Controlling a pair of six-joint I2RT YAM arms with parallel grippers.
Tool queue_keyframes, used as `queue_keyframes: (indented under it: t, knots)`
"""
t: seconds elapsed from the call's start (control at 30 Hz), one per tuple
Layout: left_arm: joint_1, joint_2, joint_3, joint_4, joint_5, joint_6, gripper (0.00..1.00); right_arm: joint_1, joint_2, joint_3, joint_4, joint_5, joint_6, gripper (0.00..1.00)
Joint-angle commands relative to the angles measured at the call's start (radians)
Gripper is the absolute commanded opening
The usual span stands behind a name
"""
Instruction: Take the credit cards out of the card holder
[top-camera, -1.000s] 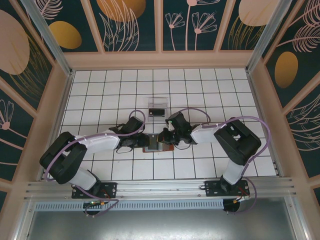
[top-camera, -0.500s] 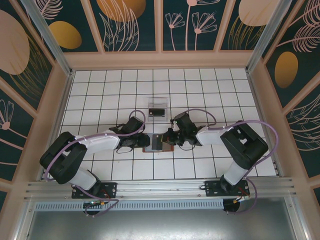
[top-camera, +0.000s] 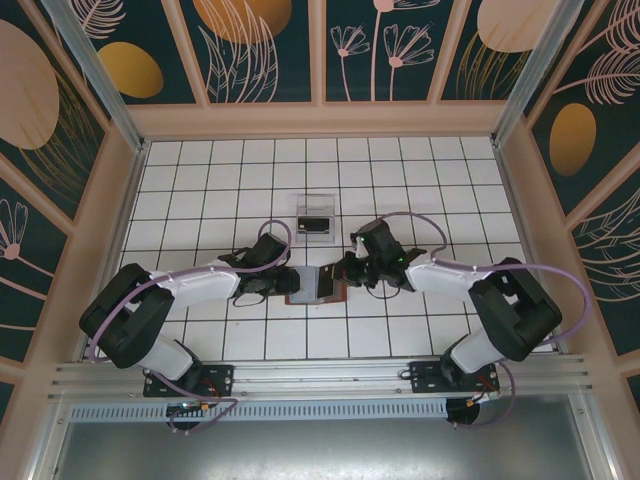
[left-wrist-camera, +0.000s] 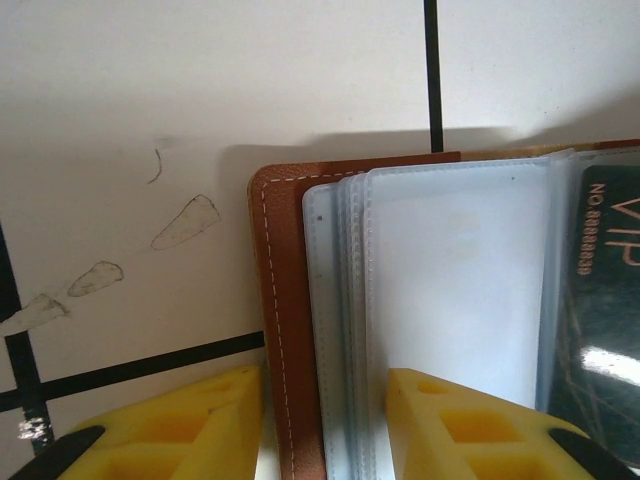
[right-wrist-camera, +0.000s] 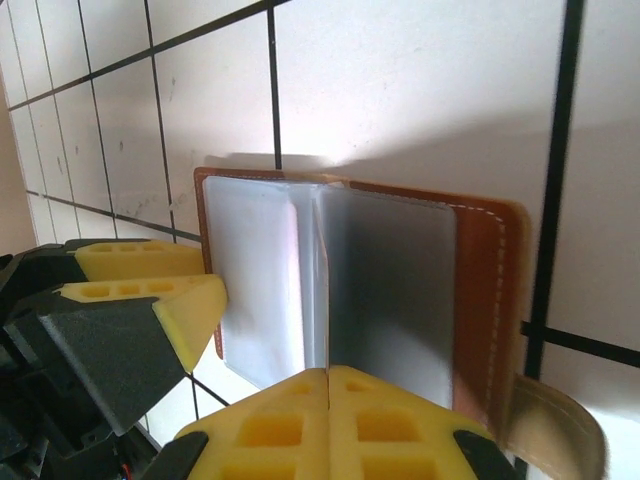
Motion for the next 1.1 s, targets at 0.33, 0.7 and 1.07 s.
queue_keyframes:
  t: [0.33, 0.7, 1.07]
  knots:
    - [0.001, -0.002, 0.012, -0.093, -0.048, 0.042, 0.37, -0.021, -0.101, 0.146, -0.218, 0.139, -0.171, 0.03]
    - [0.001, -0.027, -0.001, -0.075, -0.033, 0.04, 0.38, -0.024, -0.083, 0.325, -0.306, 0.195, -0.581, 0.04]
    - [0.001, -0.027, -0.004, -0.059, -0.023, 0.036, 0.37, -0.02, 0.074, 0.574, -0.47, 0.295, -1.259, 0.0]
